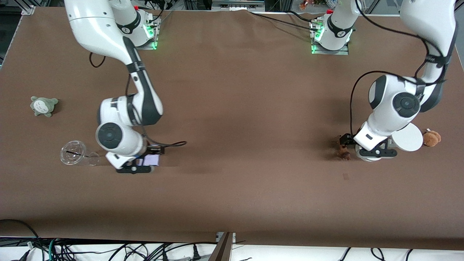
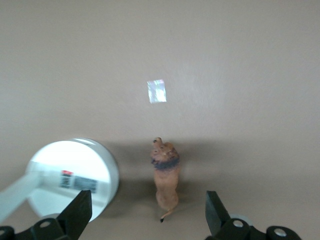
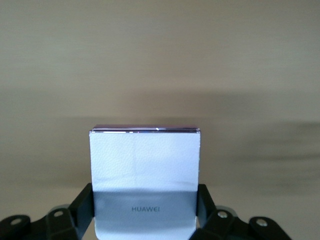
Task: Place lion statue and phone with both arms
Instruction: 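Open the left gripper and withdraw while the right gripper lifts the phone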
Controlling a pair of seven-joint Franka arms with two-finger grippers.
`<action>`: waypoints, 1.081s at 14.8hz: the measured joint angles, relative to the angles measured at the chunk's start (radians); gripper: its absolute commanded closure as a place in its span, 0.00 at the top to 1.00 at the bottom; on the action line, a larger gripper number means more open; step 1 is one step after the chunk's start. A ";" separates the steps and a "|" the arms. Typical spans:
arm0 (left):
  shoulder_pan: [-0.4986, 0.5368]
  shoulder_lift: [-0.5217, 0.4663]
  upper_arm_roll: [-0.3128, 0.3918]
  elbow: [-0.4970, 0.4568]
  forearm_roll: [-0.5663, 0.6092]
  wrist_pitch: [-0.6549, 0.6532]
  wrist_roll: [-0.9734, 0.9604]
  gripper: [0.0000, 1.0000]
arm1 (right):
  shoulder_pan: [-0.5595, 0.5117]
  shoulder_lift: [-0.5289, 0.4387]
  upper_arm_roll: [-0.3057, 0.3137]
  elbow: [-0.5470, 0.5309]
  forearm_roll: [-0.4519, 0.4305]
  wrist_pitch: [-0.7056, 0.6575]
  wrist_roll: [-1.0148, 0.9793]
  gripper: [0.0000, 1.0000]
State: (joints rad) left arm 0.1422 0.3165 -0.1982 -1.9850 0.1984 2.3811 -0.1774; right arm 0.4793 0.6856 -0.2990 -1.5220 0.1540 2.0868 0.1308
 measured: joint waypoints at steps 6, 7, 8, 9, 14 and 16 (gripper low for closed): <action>-0.001 -0.190 -0.016 0.109 -0.017 -0.399 0.004 1.00 | -0.055 -0.003 -0.043 -0.105 0.000 0.067 -0.069 0.13; -0.001 -0.208 -0.019 0.151 -0.022 -0.468 0.016 1.00 | -0.061 -0.003 -0.043 -0.111 0.000 0.071 -0.073 0.13; 0.000 -0.224 -0.019 0.192 -0.032 -0.534 0.036 1.00 | -0.066 -0.003 -0.043 -0.116 0.000 0.077 -0.082 0.13; 0.002 -0.240 -0.017 0.233 -0.051 -0.597 0.054 1.00 | -0.072 -0.002 -0.043 -0.119 0.000 0.086 -0.092 0.13; 0.056 -0.337 -0.008 0.317 -0.151 -0.785 0.093 1.00 | -0.104 0.024 -0.043 -0.134 0.000 0.159 -0.137 0.13; 0.058 -0.354 -0.011 0.317 -0.158 -0.801 0.095 1.00 | -0.107 0.035 -0.043 -0.135 0.000 0.184 -0.155 0.13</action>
State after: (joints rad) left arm 0.2001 -0.0374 -0.2091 -1.6677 0.0403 1.5805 -0.0820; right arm 0.3723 0.7209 -0.3419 -1.6570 0.1542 2.2704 -0.0246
